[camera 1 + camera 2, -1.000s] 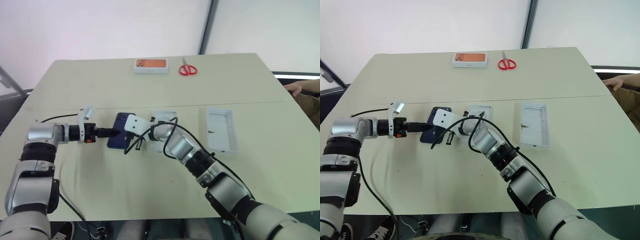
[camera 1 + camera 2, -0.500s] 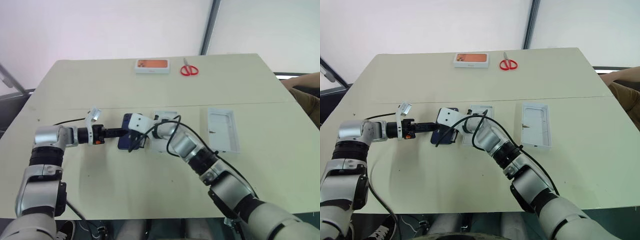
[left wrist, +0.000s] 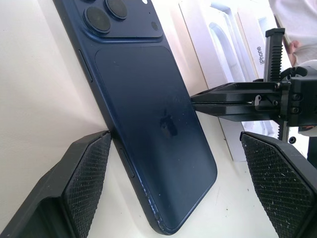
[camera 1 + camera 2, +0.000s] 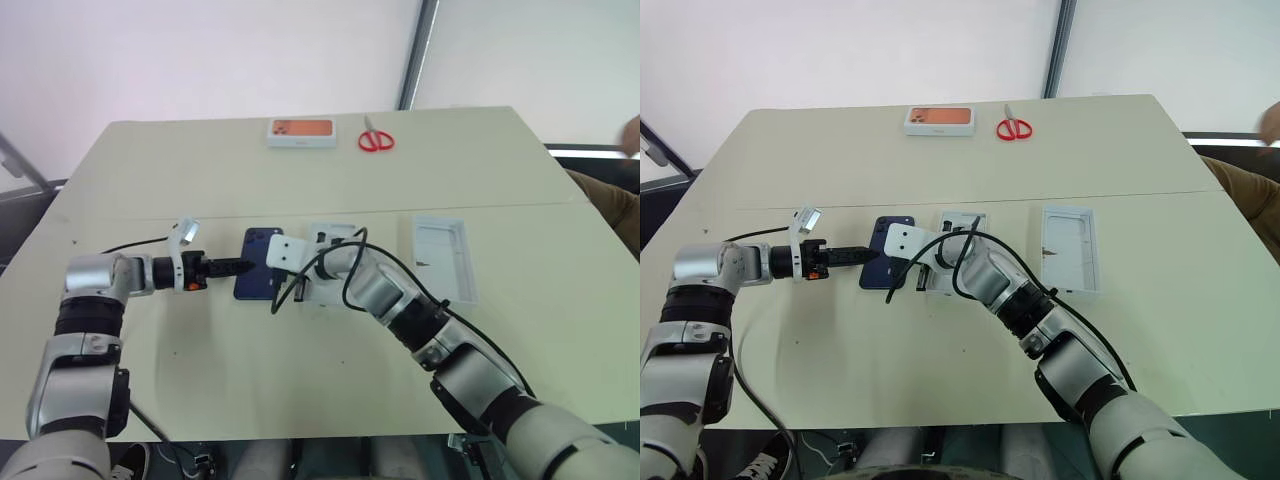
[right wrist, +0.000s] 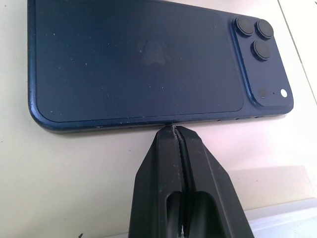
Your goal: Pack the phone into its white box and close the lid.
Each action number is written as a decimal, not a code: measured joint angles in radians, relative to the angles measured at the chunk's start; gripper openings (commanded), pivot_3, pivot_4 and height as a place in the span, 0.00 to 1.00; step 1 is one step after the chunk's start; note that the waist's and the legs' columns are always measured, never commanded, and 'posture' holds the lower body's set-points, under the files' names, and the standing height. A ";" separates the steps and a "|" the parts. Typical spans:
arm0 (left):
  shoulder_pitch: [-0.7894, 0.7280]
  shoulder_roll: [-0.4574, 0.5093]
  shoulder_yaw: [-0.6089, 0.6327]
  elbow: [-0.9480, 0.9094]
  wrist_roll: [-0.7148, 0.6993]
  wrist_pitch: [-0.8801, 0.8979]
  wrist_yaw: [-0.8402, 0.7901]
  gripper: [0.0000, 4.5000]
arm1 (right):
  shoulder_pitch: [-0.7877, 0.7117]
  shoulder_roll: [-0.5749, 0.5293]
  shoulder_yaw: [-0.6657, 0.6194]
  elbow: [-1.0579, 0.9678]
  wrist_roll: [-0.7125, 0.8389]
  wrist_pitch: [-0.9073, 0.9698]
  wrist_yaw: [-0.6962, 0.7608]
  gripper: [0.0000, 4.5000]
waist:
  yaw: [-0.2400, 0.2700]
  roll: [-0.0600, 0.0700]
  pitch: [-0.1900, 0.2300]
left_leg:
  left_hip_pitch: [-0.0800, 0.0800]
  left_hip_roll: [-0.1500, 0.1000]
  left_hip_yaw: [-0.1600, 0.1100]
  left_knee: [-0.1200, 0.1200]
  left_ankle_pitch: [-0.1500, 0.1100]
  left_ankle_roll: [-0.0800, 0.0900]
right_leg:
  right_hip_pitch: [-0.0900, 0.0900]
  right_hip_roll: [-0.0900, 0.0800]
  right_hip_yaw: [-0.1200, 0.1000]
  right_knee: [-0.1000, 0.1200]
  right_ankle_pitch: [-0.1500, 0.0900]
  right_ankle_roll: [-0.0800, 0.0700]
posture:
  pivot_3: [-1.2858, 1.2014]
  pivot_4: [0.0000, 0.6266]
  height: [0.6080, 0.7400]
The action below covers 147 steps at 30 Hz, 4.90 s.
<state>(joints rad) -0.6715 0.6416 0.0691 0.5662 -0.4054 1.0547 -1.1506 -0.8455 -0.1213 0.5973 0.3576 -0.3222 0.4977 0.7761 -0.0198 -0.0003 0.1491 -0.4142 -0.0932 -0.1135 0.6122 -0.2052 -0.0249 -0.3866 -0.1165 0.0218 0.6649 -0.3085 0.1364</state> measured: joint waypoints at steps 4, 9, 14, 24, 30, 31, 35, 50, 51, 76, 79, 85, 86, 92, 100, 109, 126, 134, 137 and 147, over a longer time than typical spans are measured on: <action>0.012 -0.007 0.000 -0.023 0.000 0.001 0.016 0.98 | -0.002 0.003 0.010 0.002 -0.021 -0.004 0.000 0.01 | 0.000 0.000 -0.003 | 0.001 0.000 0.000 0.000 0.000 0.000 | 0.000 0.000 0.000 0.000 0.000 0.000 | 0.52 0.24 1.00; 0.016 -0.013 0.004 -0.038 -0.003 0.002 0.035 0.98 | -0.019 0.005 0.006 0.025 -0.025 -0.005 0.018 0.01 | 0.002 0.000 -0.004 | 0.001 0.000 0.000 0.000 0.000 0.000 | 0.001 0.000 0.000 0.000 0.000 0.000 | 0.52 0.24 1.00; 0.014 -0.052 0.063 -0.064 -0.036 0.071 0.096 0.98 | -0.017 0.006 0.004 0.027 -0.028 -0.004 0.022 0.01 | 0.006 0.000 -0.004 | 0.003 0.000 0.000 0.000 0.000 0.000 | 0.004 0.000 0.000 0.000 0.000 0.000 | 0.52 0.24 1.00; 0.039 -0.130 0.108 -0.136 -0.129 0.216 0.157 0.98 | -0.004 0.019 0.003 0.021 -0.038 -0.007 0.013 0.01 | 0.001 0.000 -0.005 | 0.005 0.000 -0.001 -0.001 -0.001 0.001 | 0.006 0.000 0.000 -0.002 0.000 0.000 | 0.52 0.24 1.00; 0.028 -0.112 0.081 -0.137 -0.134 0.221 0.161 0.98 | -0.002 0.023 0.002 0.021 -0.039 -0.011 0.011 0.01 | -0.002 -0.001 -0.004 | 0.005 0.000 -0.001 -0.002 -0.001 0.000 | 0.006 0.000 0.000 -0.003 0.000 0.000 | 0.52 0.24 1.00; 0.028 -0.111 0.081 -0.133 -0.136 0.218 0.162 0.98 | -0.001 0.023 0.002 0.021 -0.039 -0.011 0.011 0.01 | -0.002 -0.001 -0.004 | 0.005 0.000 -0.001 -0.002 -0.001 0.000 | 0.006 0.000 0.000 -0.003 0.000 0.000 | 0.52 0.24 1.00; 0.029 -0.114 0.103 -0.104 -0.157 0.210 0.167 0.92 | 0.000 0.024 0.001 0.021 -0.045 -0.014 0.008 0.00 | -0.001 -0.001 -0.004 | 0.005 0.001 -0.001 -0.002 -0.001 0.000 | 0.006 0.000 0.000 -0.003 0.000 0.000 | 0.52 0.24 1.00; 0.051 -0.111 0.151 -0.044 -0.196 0.206 0.225 0.36 | 0.005 0.029 -0.001 0.020 -0.048 -0.027 0.007 0.00 | -0.014 -0.001 -0.004 | 0.005 0.001 0.000 -0.005 -0.001 0.000 | 0.004 0.000 0.000 -0.003 0.000 0.000 | 0.52 0.24 1.00; 0.053 -0.110 0.151 -0.037 -0.196 0.210 0.230 0.27 | 0.005 0.030 0.000 0.020 -0.048 -0.027 0.007 0.00 | -0.017 -0.001 -0.004 | 0.005 0.001 0.000 -0.005 -0.001 0.000 | 0.003 0.000 0.000 -0.003 0.000 0.000 | 0.52 0.24 1.00; 0.173 -0.214 0.377 -0.183 -0.384 0.192 0.339 0.00 | 0.164 -0.068 -0.298 -0.345 0.398 0.108 0.201 0.89 | -0.016 -0.007 0.000 | -0.012 0.001 -0.001 0.000 0.001 -0.002 | -0.010 0.000 -0.001 -0.003 0.000 0.000 | 0.52 0.24 1.00; 0.174 -0.233 0.426 -0.222 -0.428 0.220 0.391 0.00 | 0.252 -0.192 -0.276 -0.435 0.424 0.175 0.247 0.99 | -0.011 -0.009 0.001 | -0.013 0.001 0.000 0.000 0.001 -0.002 | -0.009 0.000 -0.001 -0.003 0.000 0.000 | 0.52 0.24 1.00; 0.176 -0.261 0.450 -0.278 -0.479 0.246 0.448 0.00 | 0.307 -0.383 -0.217 -0.595 0.416 0.179 0.284 0.99 | -0.017 -0.010 0.002 | -0.013 0.002 0.000 -0.001 0.001 -0.002 | -0.007 0.000 -0.001 -0.003 0.000 0.000 | 0.52 0.24 1.00; 0.176 -0.261 0.450 -0.288 -0.480 0.246 0.457 0.00 | 0.325 -0.397 -0.215 -0.596 0.404 0.170 0.273 0.99 | -0.016 -0.012 0.003 | -0.013 0.002 0.000 -0.001 0.001 -0.002 | -0.007 0.000 -0.001 -0.003 0.000 0.000 | 0.52 0.24 1.00; 0.175 -0.261 0.439 -0.296 -0.481 0.247 0.473 0.00 | 0.348 -0.419 -0.179 -0.564 0.360 0.120 0.227 0.80 | -0.014 -0.013 0.004 | -0.013 0.002 0.000 0.000 0.001 -0.002 | -0.007 0.000 -0.001 -0.003 0.000 0.000 | 0.52 0.24 1.00; 0.176 -0.262 0.419 -0.313 -0.502 0.252 0.483 0.00 | 0.343 -0.411 -0.169 -0.550 0.347 0.097 0.212 0.35 | 0.004 -0.017 0.006 | -0.013 0.002 0.000 0.001 0.001 -0.002 | -0.007 0.000 -0.001 -0.003 0.000 0.000 | 0.52 0.24 1.00; 0.181 -0.261 0.417 -0.315 -0.522 0.254 0.507 0.00 | 0.330 -0.407 -0.144 -0.537 0.330 0.078 0.209 0.35 | 0.005 -0.017 0.007 | -0.013 0.002 0.000 0.001 0.001 -0.002 | -0.006 0.000 -0.001 -0.003 0.000 0.000 | 0.52 0.24 1.00; 0.186 -0.258 0.417 -0.327 -0.539 0.274 0.527 0.00 | 0.337 -0.419 -0.091 -0.592 0.330 0.086 0.291 0.35 | 0.005 -0.017 0.007 | -0.013 0.002 0.000 0.001 0.001 -0.002 | -0.006 0.000 -0.001 -0.003 0.000 0.000 | 0.52 0.24 1.00; 0.181 -0.261 0.418 -0.338 -0.590 0.328 0.555 0.00 | 0.353 -0.433 -0.061 -0.616 0.330 0.046 0.322 0.35 | 0.005 -0.017 0.007 | -0.013 0.002 0.000 0.001 0.001 -0.002 | -0.006 0.000 -0.002 -0.003 0.000 0.000 | 0.52 0.24 1.00; 0.181 -0.261 0.418 -0.343 -0.598 0.331 0.565 0.00 | 0.353 -0.429 -0.059 -0.614 0.327 0.037 0.321 0.35 | 0.005 -0.017 0.007 | -0.013 0.002 0.000 0.001 0.001 -0.002 | -0.006 0.000 -0.002 -0.003 0.000 0.000 | 0.52 0.24 1.00; 0.197 -0.286 0.420 -0.382 -0.640 0.352 0.601 0.00 | 0.353 -0.374 -0.090 -0.596 0.398 0.118 0.297 0.99 | 0.007 -0.017 0.007 | -0.013 0.002 0.000 0.002 0.001 -0.002 | -0.006 -0.001 -0.002 -0.003 0.000 0.000 | 0.52 0.24 1.00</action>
<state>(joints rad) -0.4747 0.3552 0.4896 0.1844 -1.0453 1.4068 -0.5493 -0.4929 -0.4955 0.5077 -0.2384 0.0755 0.6153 1.0736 -0.0123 -0.0178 0.1558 -0.4270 -0.0915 -0.1135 0.6138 -0.2041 -0.0271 -0.3922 -0.1173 0.0203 0.6618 -0.3088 0.1361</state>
